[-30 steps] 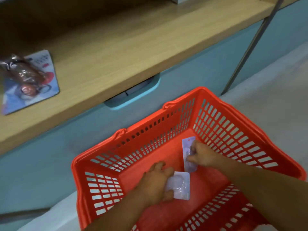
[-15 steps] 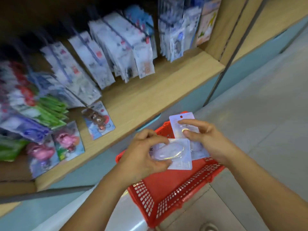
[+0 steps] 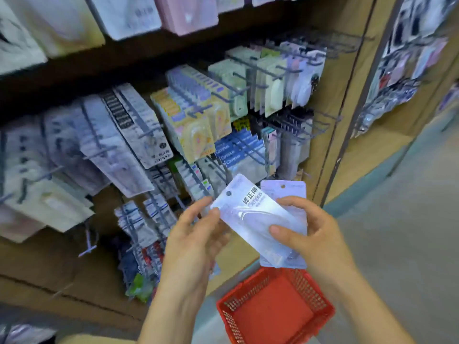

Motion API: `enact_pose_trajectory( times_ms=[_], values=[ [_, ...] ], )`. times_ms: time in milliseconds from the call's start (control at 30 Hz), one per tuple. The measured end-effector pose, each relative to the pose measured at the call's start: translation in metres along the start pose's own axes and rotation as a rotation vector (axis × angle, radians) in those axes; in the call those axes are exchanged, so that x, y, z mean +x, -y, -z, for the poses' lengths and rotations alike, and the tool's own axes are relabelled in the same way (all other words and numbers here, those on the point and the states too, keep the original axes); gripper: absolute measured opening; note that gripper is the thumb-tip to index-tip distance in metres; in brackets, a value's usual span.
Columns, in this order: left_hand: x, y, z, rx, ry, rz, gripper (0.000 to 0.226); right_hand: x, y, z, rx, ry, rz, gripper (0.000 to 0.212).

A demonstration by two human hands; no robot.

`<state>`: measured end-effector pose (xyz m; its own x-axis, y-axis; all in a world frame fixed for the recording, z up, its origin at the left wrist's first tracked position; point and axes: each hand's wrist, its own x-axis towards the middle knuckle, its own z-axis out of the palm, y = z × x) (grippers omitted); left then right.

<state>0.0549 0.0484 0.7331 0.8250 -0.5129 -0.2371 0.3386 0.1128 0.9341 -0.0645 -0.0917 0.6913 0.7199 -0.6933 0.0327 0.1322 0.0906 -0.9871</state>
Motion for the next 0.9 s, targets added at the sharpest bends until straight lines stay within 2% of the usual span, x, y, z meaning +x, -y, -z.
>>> enact_pose_trajectory(
  times_ms=[100,267,333,400,433,533,600,667,767,900],
  values=[
    [-0.028,-0.039,-0.015,-0.139,0.065,-0.023,0.016,-0.009,0.054,-0.022,-0.011,-0.009,0.072,0.046],
    [-0.048,-0.081,-0.03,-0.289,0.095,-0.093,0.021,-0.019,0.11,-0.035,-0.098,0.025,0.223,0.053],
    [-0.054,-0.095,-0.037,-0.309,0.112,-0.147,0.016,-0.02,0.124,-0.034,-0.111,0.048,0.257,0.055],
    [-0.057,-0.109,-0.043,-0.339,0.086,-0.218,0.024,-0.016,0.136,-0.031,-0.15,0.027,0.31,0.053],
    [-0.057,-0.118,-0.045,-0.359,0.062,-0.257,0.029,-0.014,0.142,-0.028,-0.152,0.0,0.341,0.05],
    [-0.052,-0.141,-0.049,-0.394,0.015,-0.411,0.018,0.0,0.161,-0.015,-0.108,-0.067,0.373,0.029],
    [-0.051,-0.155,-0.054,-0.402,0.014,-0.473,0.025,0.013,0.174,-0.004,-0.111,-0.074,0.378,0.014],
    [-0.053,-0.164,-0.065,-0.318,-0.037,-0.513,0.036,0.027,0.187,0.006,-0.122,-0.046,0.415,0.019],
    [-0.054,-0.167,-0.093,-0.08,-0.091,-0.558,0.027,0.048,0.206,0.02,-0.128,0.036,0.478,0.022],
    [-0.048,-0.16,-0.133,0.411,0.115,-0.59,0.036,0.072,0.229,0.031,-0.128,0.101,0.559,0.031]
  ],
)
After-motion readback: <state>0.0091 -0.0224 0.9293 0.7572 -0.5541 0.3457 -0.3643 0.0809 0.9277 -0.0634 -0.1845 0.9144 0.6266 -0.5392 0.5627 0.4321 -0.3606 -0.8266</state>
